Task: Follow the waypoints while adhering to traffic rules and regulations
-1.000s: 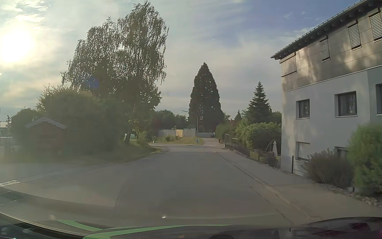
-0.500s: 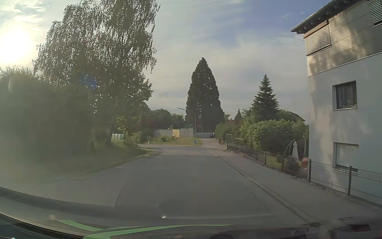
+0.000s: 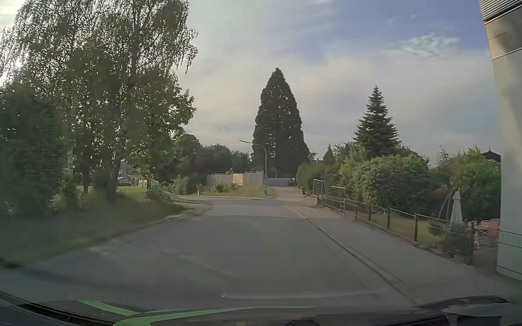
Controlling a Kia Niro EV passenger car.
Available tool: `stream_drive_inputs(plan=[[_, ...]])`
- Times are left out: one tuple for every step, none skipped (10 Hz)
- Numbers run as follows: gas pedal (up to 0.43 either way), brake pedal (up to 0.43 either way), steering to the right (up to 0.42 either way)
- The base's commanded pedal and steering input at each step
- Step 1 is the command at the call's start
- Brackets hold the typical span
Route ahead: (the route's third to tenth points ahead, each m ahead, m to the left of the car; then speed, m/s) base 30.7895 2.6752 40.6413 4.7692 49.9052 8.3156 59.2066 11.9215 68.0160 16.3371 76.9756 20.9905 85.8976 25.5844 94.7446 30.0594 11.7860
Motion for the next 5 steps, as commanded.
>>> stream_drive_inputs(plan=[[0.039, 0.000, -0.004], [0.039, 0.000, -0.005], [0.039, 0.000, -0.008], [0.008, 0.000, -0.009], [0.000, 0.000, -0.009]])
